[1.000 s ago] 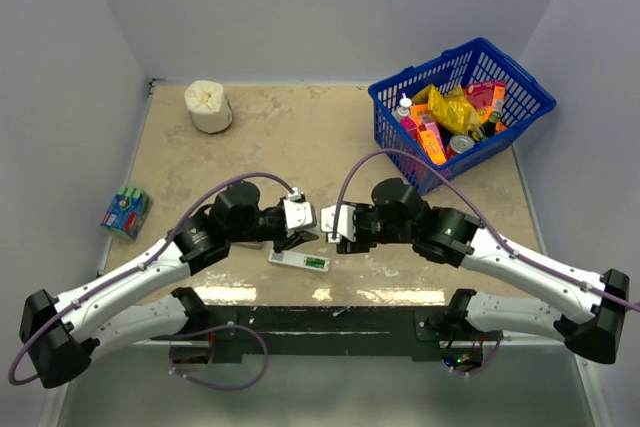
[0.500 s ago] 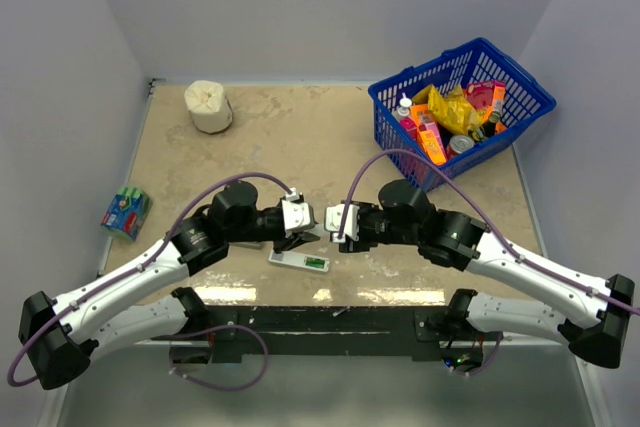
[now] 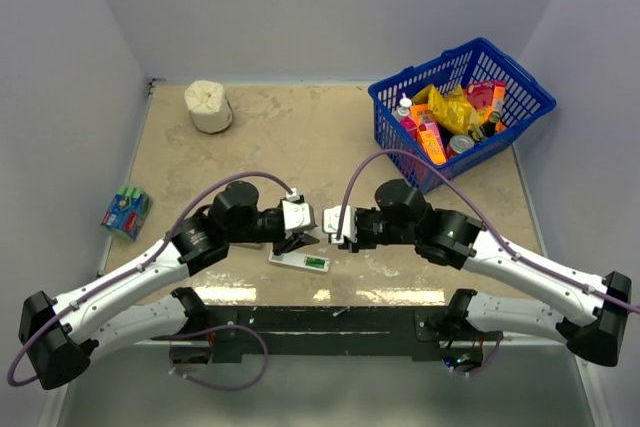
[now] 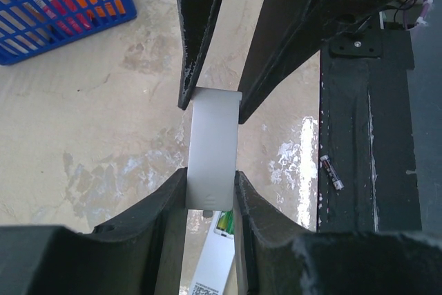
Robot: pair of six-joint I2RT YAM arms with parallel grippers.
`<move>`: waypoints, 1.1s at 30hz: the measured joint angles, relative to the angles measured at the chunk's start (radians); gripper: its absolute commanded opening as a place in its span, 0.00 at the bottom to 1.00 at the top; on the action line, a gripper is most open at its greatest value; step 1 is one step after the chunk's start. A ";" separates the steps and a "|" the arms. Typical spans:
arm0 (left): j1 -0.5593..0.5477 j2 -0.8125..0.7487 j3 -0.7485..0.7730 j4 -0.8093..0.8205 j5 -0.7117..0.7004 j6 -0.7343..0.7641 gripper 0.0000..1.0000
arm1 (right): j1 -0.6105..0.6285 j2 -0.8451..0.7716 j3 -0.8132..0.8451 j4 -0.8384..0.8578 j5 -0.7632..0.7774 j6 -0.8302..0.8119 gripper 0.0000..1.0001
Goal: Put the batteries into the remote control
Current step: Adjust the battery cover, then adjust the remote control at the center of the board.
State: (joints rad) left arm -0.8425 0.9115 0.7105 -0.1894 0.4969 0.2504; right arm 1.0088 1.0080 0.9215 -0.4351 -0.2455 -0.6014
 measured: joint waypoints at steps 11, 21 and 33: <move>0.020 -0.013 -0.010 0.015 -0.092 -0.069 0.92 | 0.000 0.054 -0.012 0.003 -0.011 0.086 0.07; 0.127 -0.088 -0.074 0.063 -0.296 -0.313 1.00 | 0.000 0.137 -0.175 0.132 -0.009 0.310 0.05; 0.149 -0.019 -0.118 0.005 -0.512 -0.644 0.96 | 0.000 0.263 -0.206 0.204 0.037 0.446 0.05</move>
State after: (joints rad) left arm -0.6937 0.8928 0.5922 -0.1848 -0.0151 -0.3939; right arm 1.0092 1.2713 0.7158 -0.2314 -0.2089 -0.1551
